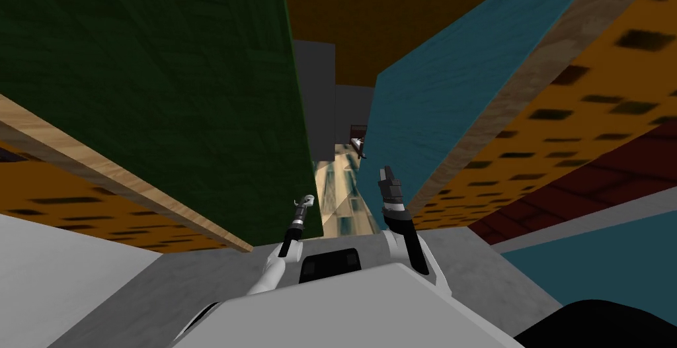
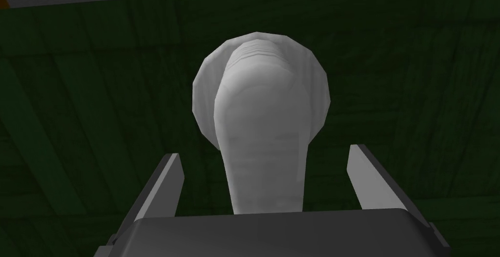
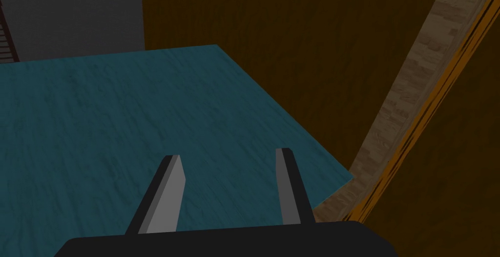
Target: Push the door open
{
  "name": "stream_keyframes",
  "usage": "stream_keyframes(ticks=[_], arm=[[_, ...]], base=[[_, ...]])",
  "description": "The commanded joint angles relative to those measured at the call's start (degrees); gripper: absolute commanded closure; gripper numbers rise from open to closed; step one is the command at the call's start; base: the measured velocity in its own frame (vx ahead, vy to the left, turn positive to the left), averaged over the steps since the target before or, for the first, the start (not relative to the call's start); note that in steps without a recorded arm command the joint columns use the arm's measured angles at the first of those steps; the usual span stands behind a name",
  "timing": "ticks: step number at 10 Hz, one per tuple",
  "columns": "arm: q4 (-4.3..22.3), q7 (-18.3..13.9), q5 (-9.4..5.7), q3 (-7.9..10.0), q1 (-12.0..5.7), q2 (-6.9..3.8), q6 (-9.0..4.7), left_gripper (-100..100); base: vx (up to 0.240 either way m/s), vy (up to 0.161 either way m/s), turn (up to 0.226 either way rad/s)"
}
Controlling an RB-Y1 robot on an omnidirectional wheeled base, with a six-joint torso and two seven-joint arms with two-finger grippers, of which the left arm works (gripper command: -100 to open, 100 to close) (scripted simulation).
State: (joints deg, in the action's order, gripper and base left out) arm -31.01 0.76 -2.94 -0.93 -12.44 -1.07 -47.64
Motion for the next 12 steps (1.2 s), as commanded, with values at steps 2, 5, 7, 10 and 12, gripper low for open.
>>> stream_keyframes(ticks=[2,5,7,10,12], arm=[[-0.1,0.0,0.01,-0.02,0.08,-0.06,0.14,100],[-0.1,0.0,0.01,-0.02,0.08,-0.06,0.14,100],[0.0,0.3,-0.45,0.78,0.17,-0.94,0.26,100],[0.0,0.7,-1.17,1.99,0.19,-1.89,0.26,100],[0.0,1.0,-1.78,3.0,0.21,-2.53,0.27,100]], base=[[-0.017,-0.003,0.003],[-0.015,0.0,0.0],[0.05,-0.021,0.014],[0.154,-0.054,0.035],[0.211,-0.075,0.057]])
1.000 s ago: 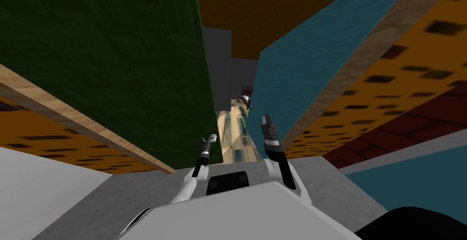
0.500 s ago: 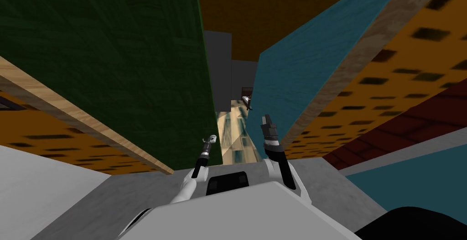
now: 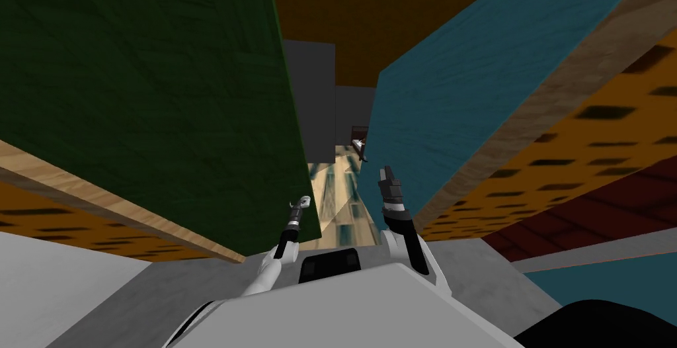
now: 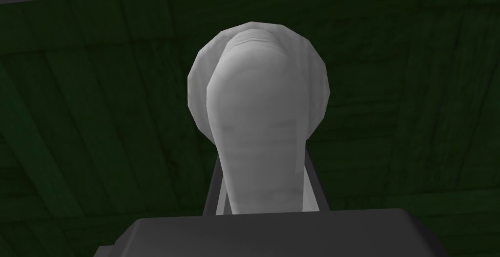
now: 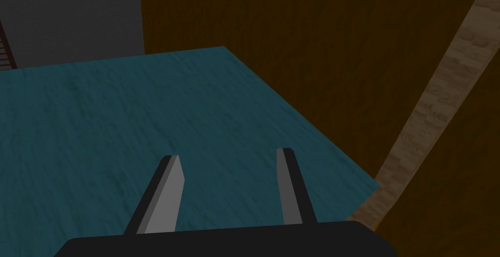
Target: Push the door open
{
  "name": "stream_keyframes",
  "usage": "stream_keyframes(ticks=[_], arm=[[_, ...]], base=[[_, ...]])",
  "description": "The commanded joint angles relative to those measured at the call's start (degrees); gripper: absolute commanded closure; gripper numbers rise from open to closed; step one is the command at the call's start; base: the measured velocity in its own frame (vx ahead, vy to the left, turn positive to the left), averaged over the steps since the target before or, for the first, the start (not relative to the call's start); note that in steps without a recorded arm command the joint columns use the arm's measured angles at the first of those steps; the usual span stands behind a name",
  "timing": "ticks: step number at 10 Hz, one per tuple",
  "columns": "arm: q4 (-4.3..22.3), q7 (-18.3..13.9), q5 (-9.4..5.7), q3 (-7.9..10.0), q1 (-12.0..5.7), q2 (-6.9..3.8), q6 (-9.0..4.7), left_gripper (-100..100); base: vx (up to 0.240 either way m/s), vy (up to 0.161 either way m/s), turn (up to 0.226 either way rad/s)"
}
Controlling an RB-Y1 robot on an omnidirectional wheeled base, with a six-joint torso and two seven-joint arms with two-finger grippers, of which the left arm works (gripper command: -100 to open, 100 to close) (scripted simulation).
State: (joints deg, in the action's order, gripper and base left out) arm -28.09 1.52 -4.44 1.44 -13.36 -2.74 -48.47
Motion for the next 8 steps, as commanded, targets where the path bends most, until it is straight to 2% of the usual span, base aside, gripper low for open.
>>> stream_keyframes(ticks=[1,2,5,7,8], arm=[[-2.9,0.3,-0.27,0.62,1.13,-0.86,1.09,100],[-2.9,0.6,-0.96,1.77,1.15,-1.44,1.1,100],[-2.8,1.0,-1.51,2.7,1.16,-1.83,1.1,100],[-2.8,1.5,-2.49,4.33,1.19,-2.32,1.1,100],[-4.3,1.5,-2.49,4.33,1.19,-2.32,1.1,100]], base=[[0.142,-0.046,0.015],[0.166,-0.055,0.082],[0.151,-0.061,0.045],[0.159,-0.083,0.058],[0.138,-0.082,0.079]])
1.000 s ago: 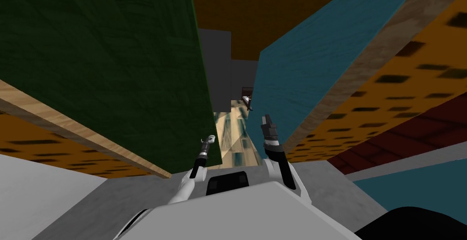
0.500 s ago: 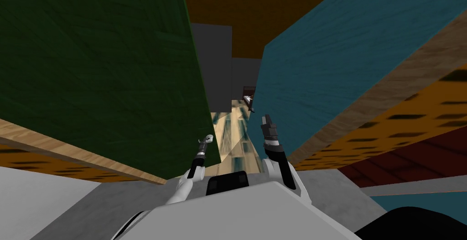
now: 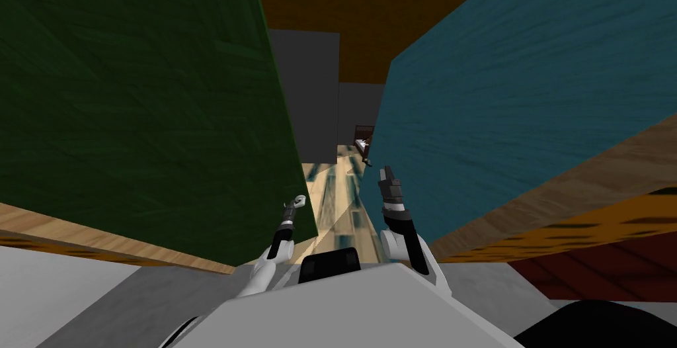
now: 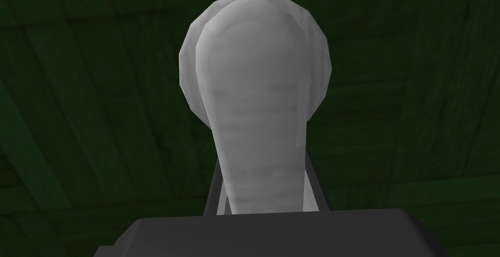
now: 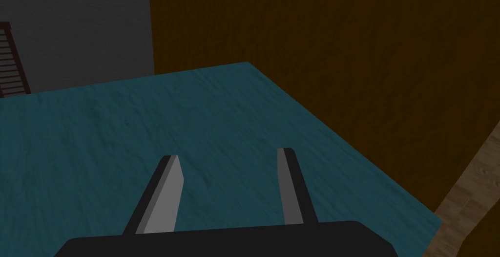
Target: Push the door open
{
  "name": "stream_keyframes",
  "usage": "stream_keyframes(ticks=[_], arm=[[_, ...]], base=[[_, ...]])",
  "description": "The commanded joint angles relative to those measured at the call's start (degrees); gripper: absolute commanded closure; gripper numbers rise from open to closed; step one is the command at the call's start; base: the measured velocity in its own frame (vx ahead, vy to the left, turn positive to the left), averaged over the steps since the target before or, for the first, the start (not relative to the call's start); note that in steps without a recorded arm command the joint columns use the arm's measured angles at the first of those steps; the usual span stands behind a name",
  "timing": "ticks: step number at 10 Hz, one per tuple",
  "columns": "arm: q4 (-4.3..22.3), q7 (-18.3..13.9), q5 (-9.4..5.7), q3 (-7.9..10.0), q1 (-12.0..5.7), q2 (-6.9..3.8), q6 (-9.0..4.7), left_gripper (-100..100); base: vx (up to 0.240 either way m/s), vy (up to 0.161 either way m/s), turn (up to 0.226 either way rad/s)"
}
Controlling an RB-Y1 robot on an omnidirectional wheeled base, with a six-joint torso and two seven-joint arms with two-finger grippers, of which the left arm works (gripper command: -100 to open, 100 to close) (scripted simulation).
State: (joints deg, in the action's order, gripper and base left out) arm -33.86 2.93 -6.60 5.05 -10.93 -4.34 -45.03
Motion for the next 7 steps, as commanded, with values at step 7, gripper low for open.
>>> stream_keyframes(ticks=[7], arm=[[3.1,1.4,-2.67,4.64,-1.17,-1.18,-2.32,100]], base=[[0.153,-0.063,0.057]])
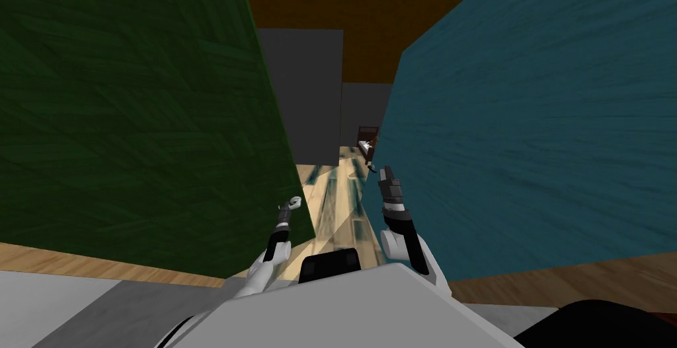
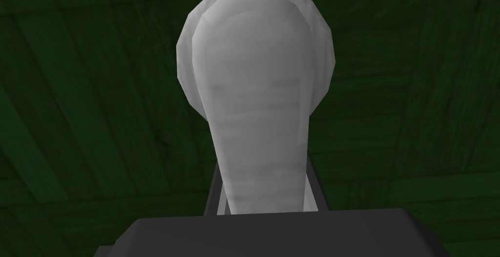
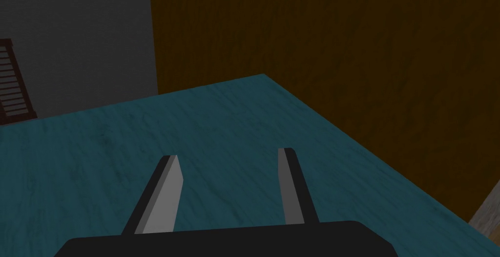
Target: Push the door open
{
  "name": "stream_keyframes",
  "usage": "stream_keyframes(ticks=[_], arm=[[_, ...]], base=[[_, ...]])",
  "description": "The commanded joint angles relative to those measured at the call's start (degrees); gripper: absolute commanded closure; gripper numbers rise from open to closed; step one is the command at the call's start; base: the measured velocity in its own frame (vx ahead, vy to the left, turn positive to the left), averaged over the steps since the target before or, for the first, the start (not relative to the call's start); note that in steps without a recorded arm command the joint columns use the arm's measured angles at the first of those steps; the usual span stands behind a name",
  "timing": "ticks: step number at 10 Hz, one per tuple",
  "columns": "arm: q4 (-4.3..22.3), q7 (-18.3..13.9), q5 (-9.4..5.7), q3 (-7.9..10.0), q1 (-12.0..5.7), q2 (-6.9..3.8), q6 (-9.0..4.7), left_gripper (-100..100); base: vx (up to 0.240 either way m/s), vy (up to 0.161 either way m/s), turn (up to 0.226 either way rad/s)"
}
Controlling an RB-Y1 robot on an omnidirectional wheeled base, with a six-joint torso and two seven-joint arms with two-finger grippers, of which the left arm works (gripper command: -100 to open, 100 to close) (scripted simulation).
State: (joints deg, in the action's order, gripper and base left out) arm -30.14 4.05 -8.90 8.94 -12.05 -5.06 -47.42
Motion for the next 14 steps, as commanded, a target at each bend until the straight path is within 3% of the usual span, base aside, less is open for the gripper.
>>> stream_keyframes(ticks=[1,8,10,14], arm=[[-0.6,0.5,-0.74,1.36,-0.04,-0.46,0.07,100],[-0.5,1.7,-2.81,4.81,0.02,0.07,0.07,100],[0.2,1.9,-3.4,5.74,0.1,-0.68,-0.25,100],[0.3,2.6,-4.7,7.62,0.14,-1.02,-0.37,100]], base=[[0.189,-0.072,0.087],[0.167,-0.075,0.067],[0.116,-0.017,0.044],[0.175,-0.032,0.04]])
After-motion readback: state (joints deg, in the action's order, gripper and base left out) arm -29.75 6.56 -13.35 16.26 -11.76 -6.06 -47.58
